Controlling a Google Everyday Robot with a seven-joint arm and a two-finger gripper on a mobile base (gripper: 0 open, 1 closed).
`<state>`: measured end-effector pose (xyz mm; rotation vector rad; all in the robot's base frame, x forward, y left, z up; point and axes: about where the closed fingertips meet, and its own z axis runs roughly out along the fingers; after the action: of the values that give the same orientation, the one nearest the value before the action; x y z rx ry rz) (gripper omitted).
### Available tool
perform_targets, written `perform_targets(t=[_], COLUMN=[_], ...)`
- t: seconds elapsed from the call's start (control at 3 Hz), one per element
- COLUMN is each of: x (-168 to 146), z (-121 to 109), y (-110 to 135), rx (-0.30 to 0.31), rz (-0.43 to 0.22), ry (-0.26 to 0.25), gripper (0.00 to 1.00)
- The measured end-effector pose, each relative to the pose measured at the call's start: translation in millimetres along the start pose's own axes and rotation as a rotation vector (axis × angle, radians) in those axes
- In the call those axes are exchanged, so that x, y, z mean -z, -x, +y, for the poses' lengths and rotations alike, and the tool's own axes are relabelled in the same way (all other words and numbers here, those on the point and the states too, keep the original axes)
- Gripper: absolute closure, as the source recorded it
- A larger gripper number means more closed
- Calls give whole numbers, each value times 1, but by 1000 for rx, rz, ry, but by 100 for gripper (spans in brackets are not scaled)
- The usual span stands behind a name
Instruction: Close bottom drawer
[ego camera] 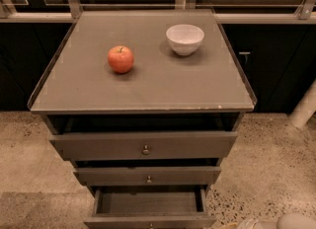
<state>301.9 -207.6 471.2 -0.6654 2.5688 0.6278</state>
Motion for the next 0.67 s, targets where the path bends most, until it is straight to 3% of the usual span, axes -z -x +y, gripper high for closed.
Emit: perform_targets(t=[0.33, 0.67], x=[-51, -83], z=[-25, -11], y=[-30, -55], rx=[-83, -137], rz=[2, 21], ry=[33, 104], gripper=[100, 100])
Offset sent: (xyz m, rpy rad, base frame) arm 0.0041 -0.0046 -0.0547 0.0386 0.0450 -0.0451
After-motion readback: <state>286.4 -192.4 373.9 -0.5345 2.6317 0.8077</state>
